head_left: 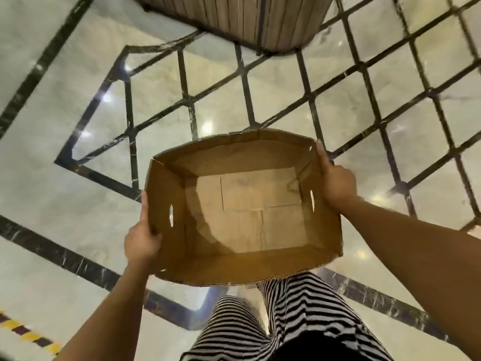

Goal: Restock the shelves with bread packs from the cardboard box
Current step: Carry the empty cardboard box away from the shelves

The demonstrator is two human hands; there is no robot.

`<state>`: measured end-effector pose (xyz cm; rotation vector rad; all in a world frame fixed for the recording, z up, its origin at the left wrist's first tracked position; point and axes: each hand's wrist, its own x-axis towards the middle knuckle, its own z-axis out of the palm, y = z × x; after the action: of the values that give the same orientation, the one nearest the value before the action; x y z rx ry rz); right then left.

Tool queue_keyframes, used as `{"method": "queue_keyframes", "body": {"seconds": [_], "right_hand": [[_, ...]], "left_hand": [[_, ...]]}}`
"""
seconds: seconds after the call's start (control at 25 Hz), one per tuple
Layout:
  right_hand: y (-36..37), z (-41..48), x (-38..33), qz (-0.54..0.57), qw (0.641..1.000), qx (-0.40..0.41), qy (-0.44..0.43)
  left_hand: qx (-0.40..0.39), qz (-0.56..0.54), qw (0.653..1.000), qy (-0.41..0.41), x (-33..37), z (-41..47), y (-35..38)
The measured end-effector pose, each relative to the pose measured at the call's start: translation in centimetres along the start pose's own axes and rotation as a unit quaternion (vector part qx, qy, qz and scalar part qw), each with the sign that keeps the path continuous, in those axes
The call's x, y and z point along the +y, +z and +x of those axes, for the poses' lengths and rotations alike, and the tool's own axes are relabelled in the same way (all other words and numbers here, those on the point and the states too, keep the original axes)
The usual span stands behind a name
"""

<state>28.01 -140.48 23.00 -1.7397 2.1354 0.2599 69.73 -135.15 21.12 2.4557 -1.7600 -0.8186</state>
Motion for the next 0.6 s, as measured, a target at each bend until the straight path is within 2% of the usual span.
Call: {"method": "queue_keyframes", "body": {"seconds": [0.16, 0.32, 0.6], "right_hand": [[-3.5, 5.7, 3.6, 0.033, 0.998, 0.023, 0.052], [-5.7, 10.1, 6.5, 0.040, 0.994, 0.014, 0.104], [-7.8, 16.8, 13.3, 0.081, 0.974, 0.037, 0.209]], "left_hand": [[0.017, 0.085, 0.995, 0.048, 9.0, 6.7, -3.0], [0.014, 0.078, 0.992, 0.096, 15.8, 12.8, -4.5], [-0.015, 0.060, 0.979, 0.195, 30.0, 24.8, -3.0]]}}
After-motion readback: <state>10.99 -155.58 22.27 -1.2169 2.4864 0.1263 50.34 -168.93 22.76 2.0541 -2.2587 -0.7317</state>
